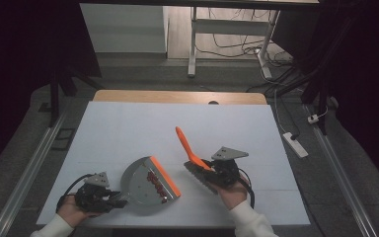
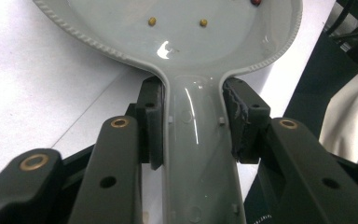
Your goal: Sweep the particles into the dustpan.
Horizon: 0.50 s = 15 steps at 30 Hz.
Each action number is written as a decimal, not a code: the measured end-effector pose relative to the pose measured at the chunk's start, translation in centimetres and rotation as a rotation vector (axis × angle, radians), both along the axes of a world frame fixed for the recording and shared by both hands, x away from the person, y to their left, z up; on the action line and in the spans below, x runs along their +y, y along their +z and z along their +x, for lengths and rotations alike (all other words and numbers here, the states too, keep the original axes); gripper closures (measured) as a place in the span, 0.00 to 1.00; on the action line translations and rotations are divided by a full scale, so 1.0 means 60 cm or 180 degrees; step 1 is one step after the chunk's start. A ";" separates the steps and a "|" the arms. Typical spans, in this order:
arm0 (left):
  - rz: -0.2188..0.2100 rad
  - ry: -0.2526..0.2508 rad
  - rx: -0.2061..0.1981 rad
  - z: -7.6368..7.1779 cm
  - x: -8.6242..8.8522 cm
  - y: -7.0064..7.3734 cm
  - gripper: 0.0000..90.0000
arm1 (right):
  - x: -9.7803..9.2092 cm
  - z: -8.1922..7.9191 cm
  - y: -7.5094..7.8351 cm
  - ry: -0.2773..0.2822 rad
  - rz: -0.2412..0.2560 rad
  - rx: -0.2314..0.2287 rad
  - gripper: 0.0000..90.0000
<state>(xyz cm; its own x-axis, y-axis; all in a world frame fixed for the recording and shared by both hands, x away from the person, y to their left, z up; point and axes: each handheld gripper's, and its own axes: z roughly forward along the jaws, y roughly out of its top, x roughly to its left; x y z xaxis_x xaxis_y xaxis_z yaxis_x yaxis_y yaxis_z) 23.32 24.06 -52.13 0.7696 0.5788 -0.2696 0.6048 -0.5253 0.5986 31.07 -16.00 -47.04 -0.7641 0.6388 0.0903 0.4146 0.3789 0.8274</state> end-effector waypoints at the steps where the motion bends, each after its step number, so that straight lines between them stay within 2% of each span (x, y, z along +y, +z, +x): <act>1: -0.0022 0.0023 -0.0016 -0.001 0.002 0.001 0.69 | -0.006 0.000 0.001 -0.0012 0.0020 -0.0012 0.78; 4: -0.0112 0.0133 -0.0074 -0.003 0.008 0.005 0.69 | -0.026 0.000 0.006 -0.0023 0.0042 -0.0056 0.78; 12: -0.0248 0.0459 -0.0184 -0.011 0.014 0.010 0.69 | -0.072 -0.005 0.013 0.0106 0.0161 -0.0168 0.78; 15: -0.0269 0.0578 -0.0215 -0.013 0.014 0.012 0.69 | -0.084 -0.011 0.013 0.0126 0.0149 -0.0194 0.78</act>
<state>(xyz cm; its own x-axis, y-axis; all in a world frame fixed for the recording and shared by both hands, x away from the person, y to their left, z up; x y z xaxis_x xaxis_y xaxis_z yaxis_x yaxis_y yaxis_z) 22.56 24.91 -51.39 0.6726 0.6872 -0.2745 0.6420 -0.3574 0.6783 30.44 -21.06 -46.24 -0.7936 0.6041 0.0721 0.3485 0.3543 0.8678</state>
